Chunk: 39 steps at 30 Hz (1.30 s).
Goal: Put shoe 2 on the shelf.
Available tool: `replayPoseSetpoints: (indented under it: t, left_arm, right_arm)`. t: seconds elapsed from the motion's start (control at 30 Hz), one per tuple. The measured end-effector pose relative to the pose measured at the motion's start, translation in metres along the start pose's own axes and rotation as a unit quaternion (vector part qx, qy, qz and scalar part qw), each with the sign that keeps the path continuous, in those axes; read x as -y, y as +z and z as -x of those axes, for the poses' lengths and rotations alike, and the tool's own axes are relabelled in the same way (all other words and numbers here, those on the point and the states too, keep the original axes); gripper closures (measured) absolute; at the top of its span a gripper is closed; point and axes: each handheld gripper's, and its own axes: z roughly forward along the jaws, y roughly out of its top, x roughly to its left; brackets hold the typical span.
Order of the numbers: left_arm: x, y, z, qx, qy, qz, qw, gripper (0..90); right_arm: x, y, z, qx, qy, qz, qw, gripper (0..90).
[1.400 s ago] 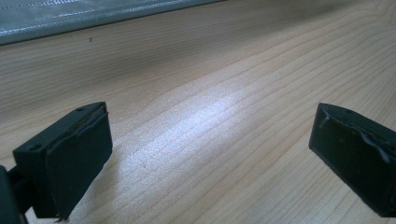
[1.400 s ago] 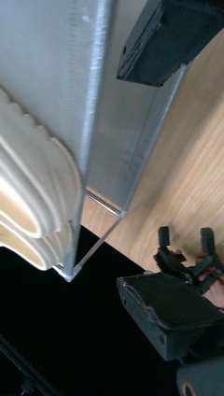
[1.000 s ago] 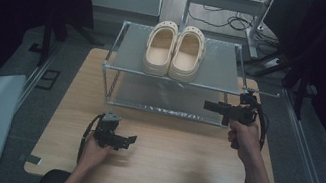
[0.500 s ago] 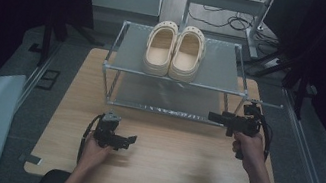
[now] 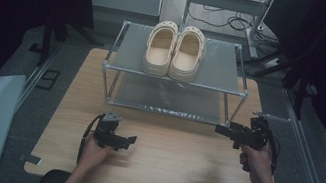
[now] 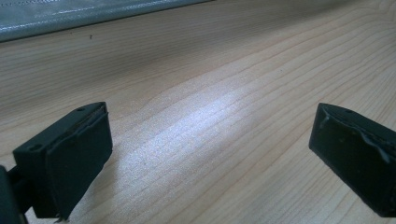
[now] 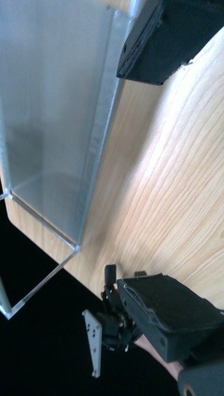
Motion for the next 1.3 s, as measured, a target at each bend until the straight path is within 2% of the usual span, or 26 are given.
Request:
replayPoseSetpoints:
  t: [0.27,0.43,0.63,0.73,0.87,1.13,1.3]
  left_arm:
    - [0.000,0.000,0.001,0.001,0.001,-0.001,1.0000,0.0]
    - [0.001,-0.001,0.001,-0.001,0.002,0.000,1.0000,0.0]
    - [0.001,-0.001,0.001,-0.001,0.003,0.000,1.0000,0.0]
    - [0.001,-0.001,0.001,-0.001,0.003,0.000,1.0000,0.0]
    - [0.001,-0.002,0.001,-0.001,0.005,0.000,1.0000,0.0]
    - [0.001,-0.001,0.002,-0.002,0.010,-0.004,0.9999,0.0]
    - [0.001,0.000,0.003,-0.003,0.014,-0.006,0.9999,0.0]
  right_arm:
    - [0.021,-0.003,0.006,0.024,-0.013,-0.003,0.9996,0.0]
    - [0.036,0.001,0.007,0.032,-0.024,-0.005,0.9992,0.0]
    - [0.054,0.011,0.007,0.056,-0.044,-0.014,0.9974,0.0]
    - [0.061,0.017,0.008,0.069,-0.057,-0.034,0.9954,0.0]
    - [0.070,0.024,0.009,0.085,-0.075,-0.046,0.9925,0.0]
    - [0.090,0.045,0.014,0.120,-0.116,-0.083,0.9824,0.0]
    - [0.100,0.057,0.013,0.127,-0.137,-0.101,0.9773,0.0]
